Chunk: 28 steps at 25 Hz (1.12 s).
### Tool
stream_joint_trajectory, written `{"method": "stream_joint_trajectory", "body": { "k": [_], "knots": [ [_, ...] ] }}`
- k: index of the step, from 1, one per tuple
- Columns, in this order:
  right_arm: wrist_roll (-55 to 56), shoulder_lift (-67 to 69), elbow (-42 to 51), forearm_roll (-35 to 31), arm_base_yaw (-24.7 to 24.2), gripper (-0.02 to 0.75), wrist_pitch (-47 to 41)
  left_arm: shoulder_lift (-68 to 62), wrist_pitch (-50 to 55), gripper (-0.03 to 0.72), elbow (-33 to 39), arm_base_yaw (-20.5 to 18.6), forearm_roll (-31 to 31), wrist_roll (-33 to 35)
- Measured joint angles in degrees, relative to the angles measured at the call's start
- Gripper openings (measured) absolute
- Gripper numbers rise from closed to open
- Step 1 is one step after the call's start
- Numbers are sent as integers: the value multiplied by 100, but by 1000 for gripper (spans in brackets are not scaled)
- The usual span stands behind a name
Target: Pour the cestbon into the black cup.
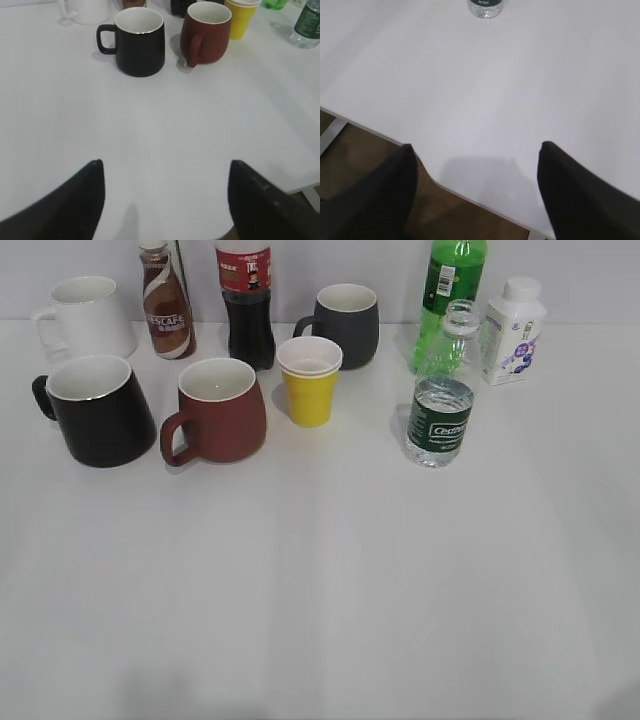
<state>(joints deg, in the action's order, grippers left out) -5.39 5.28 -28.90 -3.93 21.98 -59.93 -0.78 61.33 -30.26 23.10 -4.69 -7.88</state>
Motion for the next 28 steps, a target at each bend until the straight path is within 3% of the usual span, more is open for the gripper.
{"method": "stream_joint_trajectory", "body": {
  "k": [6, 8, 15, 16, 28],
  "knots": [
    [0, 0, 0, 0, -32, 522, 21, 0, -6, 527, 6, -21, 9, 14],
    [0, 0, 0, 0, -225, 521, 21, 0, -6, 508, 6, -256, 14, 14],
    [6, -131, 0, -6, -1646, 519, 38, 65, -12, 453, 11, -2094, 14, 14],
    [6, -231, 0, 2, -1755, 519, 38, 93, -12, 446, 16, -2194, 14, 14],
    [6, -577, -2, -144, -1913, 517, 44, 119, -14, 393, 24, -2268, 31, 19]
  ]
}}
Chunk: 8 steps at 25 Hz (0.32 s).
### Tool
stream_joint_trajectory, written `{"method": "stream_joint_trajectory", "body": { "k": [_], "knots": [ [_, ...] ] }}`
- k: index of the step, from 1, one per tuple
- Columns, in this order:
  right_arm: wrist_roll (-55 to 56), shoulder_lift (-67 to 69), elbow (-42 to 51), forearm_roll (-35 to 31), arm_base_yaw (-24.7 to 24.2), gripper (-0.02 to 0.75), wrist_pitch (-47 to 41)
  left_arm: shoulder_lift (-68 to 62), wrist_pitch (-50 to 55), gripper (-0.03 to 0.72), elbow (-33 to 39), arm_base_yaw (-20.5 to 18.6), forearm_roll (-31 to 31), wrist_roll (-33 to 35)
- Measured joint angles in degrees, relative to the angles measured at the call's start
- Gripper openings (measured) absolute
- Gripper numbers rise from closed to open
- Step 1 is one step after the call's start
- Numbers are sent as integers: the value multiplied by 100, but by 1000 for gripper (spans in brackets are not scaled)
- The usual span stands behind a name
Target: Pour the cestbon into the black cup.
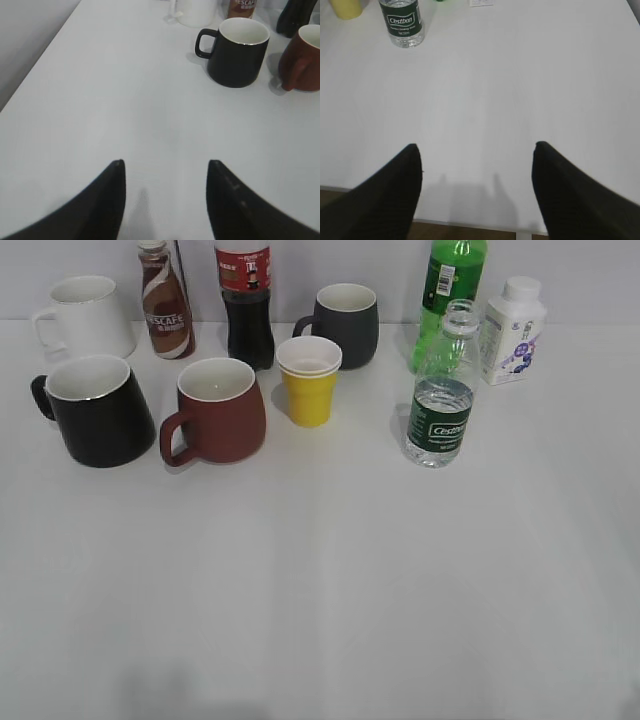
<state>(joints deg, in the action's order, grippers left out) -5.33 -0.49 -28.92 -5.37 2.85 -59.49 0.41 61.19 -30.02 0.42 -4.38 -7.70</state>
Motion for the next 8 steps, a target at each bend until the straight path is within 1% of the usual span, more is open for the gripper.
{"method": "stream_joint_trajectory", "body": {
  "k": [8],
  "knots": [
    [0, 0, 0, -1, 0, 516, 0, 0, 0, 338, 0, 0, 0, 0]
  ]
}}
